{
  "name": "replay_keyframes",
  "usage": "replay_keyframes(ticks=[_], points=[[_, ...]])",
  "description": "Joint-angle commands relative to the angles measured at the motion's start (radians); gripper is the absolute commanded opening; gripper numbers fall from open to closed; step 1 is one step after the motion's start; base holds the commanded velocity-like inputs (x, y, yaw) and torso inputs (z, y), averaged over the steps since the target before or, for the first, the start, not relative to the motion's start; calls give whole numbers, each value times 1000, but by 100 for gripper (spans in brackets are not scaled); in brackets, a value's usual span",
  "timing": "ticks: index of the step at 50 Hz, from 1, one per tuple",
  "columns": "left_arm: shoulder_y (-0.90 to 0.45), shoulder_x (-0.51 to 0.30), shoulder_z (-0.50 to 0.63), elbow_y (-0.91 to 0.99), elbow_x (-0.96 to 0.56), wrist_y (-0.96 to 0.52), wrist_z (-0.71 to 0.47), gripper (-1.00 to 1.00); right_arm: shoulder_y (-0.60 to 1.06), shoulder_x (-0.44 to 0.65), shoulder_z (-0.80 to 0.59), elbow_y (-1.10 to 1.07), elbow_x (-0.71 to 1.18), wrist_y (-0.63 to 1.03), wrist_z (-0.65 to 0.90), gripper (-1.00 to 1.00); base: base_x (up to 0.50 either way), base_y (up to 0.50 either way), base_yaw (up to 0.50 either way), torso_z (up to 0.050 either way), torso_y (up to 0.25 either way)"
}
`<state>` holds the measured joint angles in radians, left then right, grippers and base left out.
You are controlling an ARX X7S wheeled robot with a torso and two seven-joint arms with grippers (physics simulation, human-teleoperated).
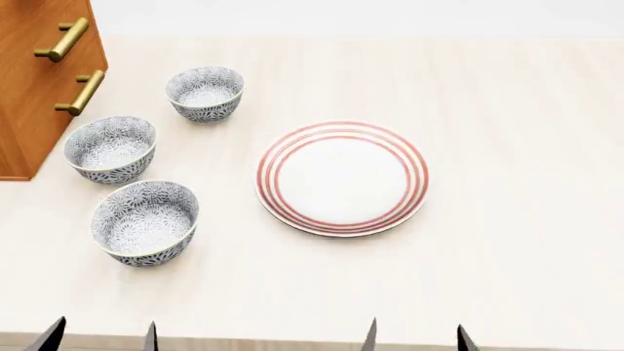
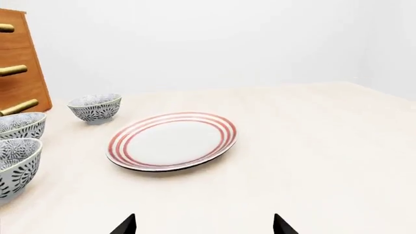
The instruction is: Put the bowl at the front on the plate.
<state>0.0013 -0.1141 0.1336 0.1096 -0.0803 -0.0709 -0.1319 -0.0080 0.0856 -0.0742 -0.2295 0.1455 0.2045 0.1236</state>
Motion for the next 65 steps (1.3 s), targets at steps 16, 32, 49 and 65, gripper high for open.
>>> replay_keyframes(ticks=[16, 32, 49, 65], points=[[-119, -62, 53, 509, -29, -502, -47, 100, 177, 135, 20, -600, 76, 714, 99, 100, 0, 0, 0, 0, 0], [-362, -29, 9, 677, -121, -864, -61, 100, 483, 224, 101, -817, 287, 1203, 179, 100, 0, 0, 0, 0, 0], [-715, 3, -51, 817, -217, -1291, -75, 100, 856, 405, 213, -625, 1301, 1352, 922, 100, 0, 0, 0, 0, 0], [-1053, -6, -151, 751, -613, -1499, -340, 100, 1153, 524, 14, -443, 1653, 1271, 1229, 100, 0, 0, 0, 0, 0]])
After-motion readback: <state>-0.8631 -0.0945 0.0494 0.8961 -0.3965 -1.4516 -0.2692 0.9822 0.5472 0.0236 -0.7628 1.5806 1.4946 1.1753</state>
